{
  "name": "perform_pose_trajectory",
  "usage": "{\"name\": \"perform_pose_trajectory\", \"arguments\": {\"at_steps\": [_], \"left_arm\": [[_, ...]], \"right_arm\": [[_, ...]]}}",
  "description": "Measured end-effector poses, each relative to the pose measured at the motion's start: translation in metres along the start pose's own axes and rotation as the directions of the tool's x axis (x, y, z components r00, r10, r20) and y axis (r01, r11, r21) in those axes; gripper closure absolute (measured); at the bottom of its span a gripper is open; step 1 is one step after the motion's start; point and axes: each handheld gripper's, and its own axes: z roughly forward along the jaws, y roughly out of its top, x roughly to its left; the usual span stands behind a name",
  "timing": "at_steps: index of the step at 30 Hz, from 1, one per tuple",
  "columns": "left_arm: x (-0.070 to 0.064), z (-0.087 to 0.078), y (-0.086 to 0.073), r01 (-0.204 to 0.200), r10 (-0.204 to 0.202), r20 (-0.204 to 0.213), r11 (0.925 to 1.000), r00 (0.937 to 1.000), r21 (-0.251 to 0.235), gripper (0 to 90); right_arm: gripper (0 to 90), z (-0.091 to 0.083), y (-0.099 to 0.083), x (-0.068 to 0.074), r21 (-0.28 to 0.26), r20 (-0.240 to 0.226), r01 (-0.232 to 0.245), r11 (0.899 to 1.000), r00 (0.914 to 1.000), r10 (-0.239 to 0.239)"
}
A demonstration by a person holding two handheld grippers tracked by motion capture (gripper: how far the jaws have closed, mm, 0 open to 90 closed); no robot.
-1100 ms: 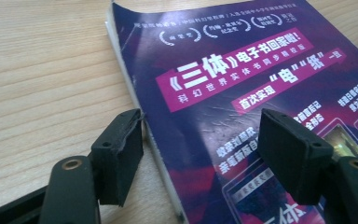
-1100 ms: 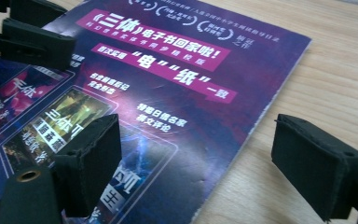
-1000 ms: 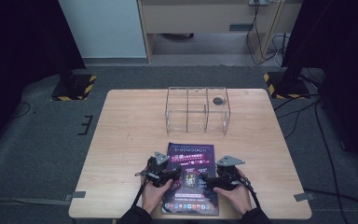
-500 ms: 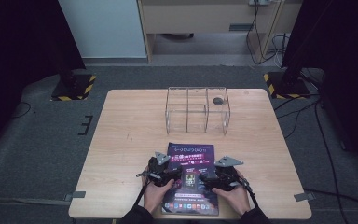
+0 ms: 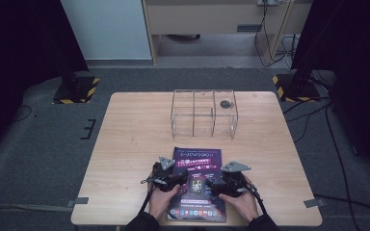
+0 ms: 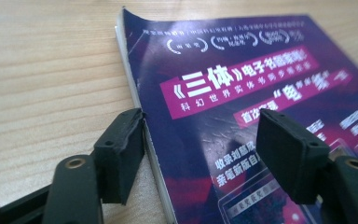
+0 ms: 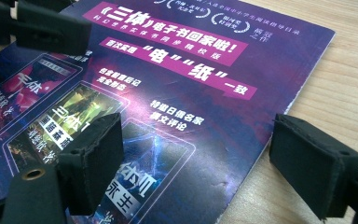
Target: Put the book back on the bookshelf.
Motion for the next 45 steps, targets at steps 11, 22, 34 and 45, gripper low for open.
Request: {"name": "perform_pose_trajectory", "arguments": {"at_steps": [11,22,34,45], "left_arm": [[0.008,-0.005,-0.001,0.085,-0.084,0.041,0.9964,0.9956,-0.006,41.2],[0.008,-0.018,0.001,0.094,-0.084,0.122,0.9924,0.989,-0.079,44.6],[0.004,-0.024,-0.005,0.057,-0.037,0.167,0.9918,0.9853,-0.114,44.3],[0.009,-0.015,-0.003,0.017,-0.004,0.15,0.9962,0.9887,-0.085,42.6]], "right_arm": [[17.5,0.0,0.0,-0.001,0.003,-0.01,0.0,1.0,1.0,0.0],[17.8,0.0,0.0,-0.002,0.002,-0.013,-0.005,1.0,0.9999,0.005],[19.4,-0.001,0.0,-0.004,-0.003,-0.01,-0.008,1.0,0.9999,0.008],[20.8,-0.002,0.0,-0.006,-0.001,-0.004,-0.01,1.0,0.9999,0.01]]}}
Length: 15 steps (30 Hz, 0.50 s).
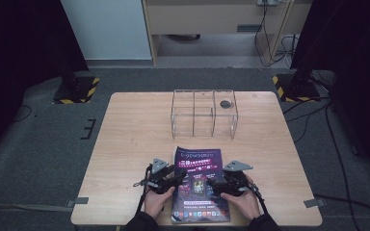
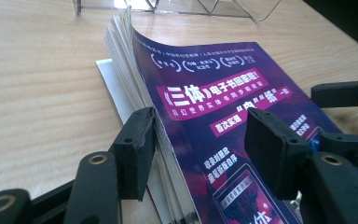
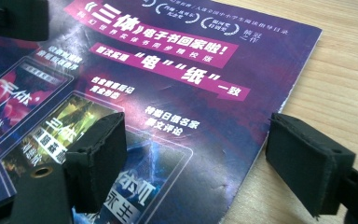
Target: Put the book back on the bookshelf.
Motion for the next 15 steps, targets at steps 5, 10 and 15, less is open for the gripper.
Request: {"name": "perform_pose_trajectory", "arguments": {"at_steps": [5,10,15], "left_arm": [[-0.002,-0.004,0.004,0.029,-0.026,0.069,0.9981,0.9973,-0.054,44.0],[-0.017,-0.004,0.001,-0.044,0.048,0.08,0.9976,0.9957,-0.055,44.7],[-0.007,0.001,-0.003,0.001,-0.001,0.039,1.0,0.9992,-0.002,44.1]], "right_arm": [[21.6,0.0,0.0,-0.001,-0.003,0.002,-0.001,1.0,1.0,0.001],[21.6,-0.001,0.0,-0.001,-0.003,0.0,-0.001,1.0,1.0,0.001],[21.7,-0.001,0.0,-0.001,-0.003,-0.001,-0.005,1.0,1.0,0.005]]}}
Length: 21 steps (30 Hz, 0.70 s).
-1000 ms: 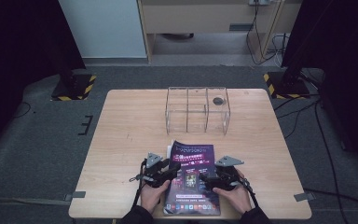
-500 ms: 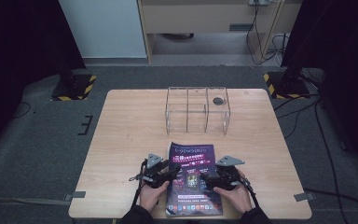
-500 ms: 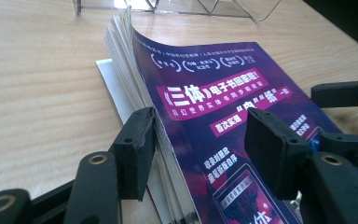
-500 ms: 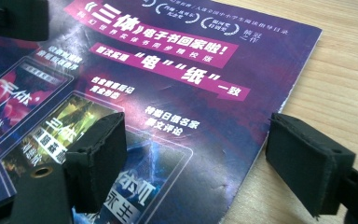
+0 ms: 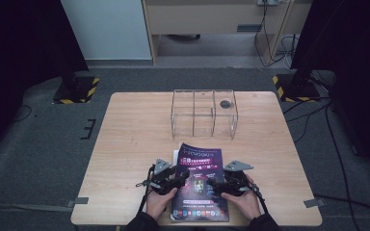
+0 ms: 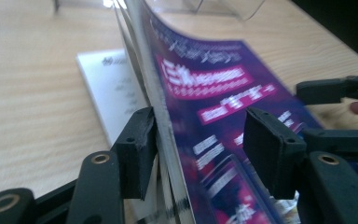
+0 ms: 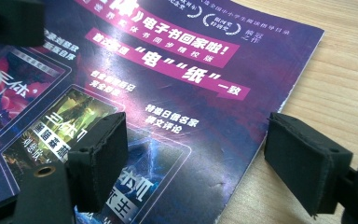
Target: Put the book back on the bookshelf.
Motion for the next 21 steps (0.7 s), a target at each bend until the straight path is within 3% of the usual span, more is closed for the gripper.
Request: {"name": "perform_pose_trajectory", "arguments": {"at_steps": [2,5,11,14,17,19,21], "left_arm": [[0.003,0.003,-0.002,0.02,-0.02,0.011,0.9997,0.9997,0.012,44.0],[0.002,0.007,0.001,-0.025,0.024,0.012,0.9992,0.9996,0.032,41.7],[0.0,0.009,0.002,-0.033,0.033,0.001,0.9986,0.9995,0.041,40.7],[-0.003,0.004,0.005,-0.036,0.035,0.019,0.9993,0.9992,0.008,42.7],[-0.009,0.0,0.01,-0.066,0.068,0.046,0.9974,0.9967,-0.028,45.1],[-0.015,0.002,0.009,-0.107,0.107,0.022,0.994,0.994,-0.025,45.4],[-0.017,0.005,0.007,-0.118,0.118,-0.019,0.993,0.9928,0.002,44.8]], "right_arm": [[21.7,0.0,0.0,0.0,-0.001,0.0,0.005,1.0,1.0,-0.005],[21.7,0.0,0.0,0.0,0.0,0.0,0.007,1.0,1.0,-0.007],[21.7,0.0,0.0,0.0,0.0,0.0,0.008,1.0,1.0,-0.008],[21.8,0.0,0.0,0.0,-0.001,0.0,0.005,1.0,1.0,-0.005],[21.9,0.0,0.0,-0.001,-0.001,-0.002,0.005,1.0,1.0,-0.005],[21.9,0.0,0.0,-0.001,0.0,-0.002,0.005,1.0,1.0,-0.005],[22.2,0.0,0.0,-0.001,-0.001,-0.001,0.004,1.0,1.0,-0.004]]}}
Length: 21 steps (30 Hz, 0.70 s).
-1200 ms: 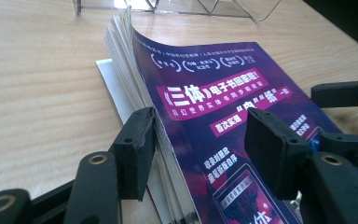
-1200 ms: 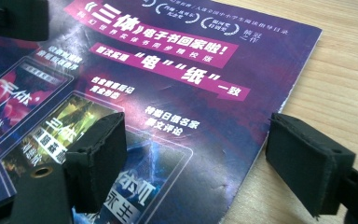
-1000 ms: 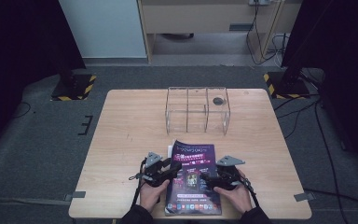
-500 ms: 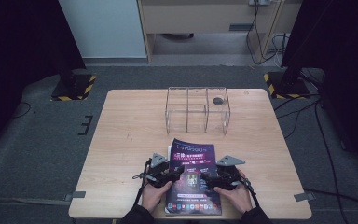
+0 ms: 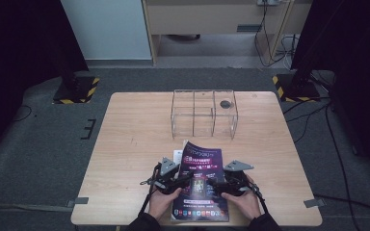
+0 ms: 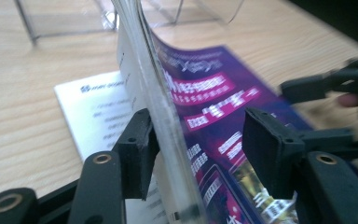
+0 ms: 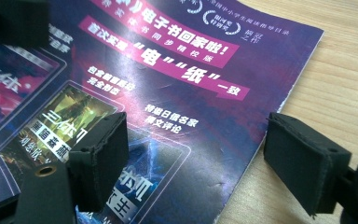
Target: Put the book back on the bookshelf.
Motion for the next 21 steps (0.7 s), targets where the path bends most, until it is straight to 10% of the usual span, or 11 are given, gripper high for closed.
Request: {"name": "perform_pose_trajectory", "arguments": {"at_steps": [9,21], "left_arm": [[0.015,0.007,-0.002,0.087,-0.087,-0.004,0.9934,0.9962,0.074,44.4],[0.009,0.005,0.002,0.06,-0.052,-0.087,0.9945,0.9949,0.086,66.6]], "right_arm": [[22.9,0.0,0.0,0.0,-0.004,0.005,-0.003,1.0,1.0,0.003],[23.0,0.0,0.0,0.0,-0.002,0.004,-0.002,1.0,1.0,0.002]]}}
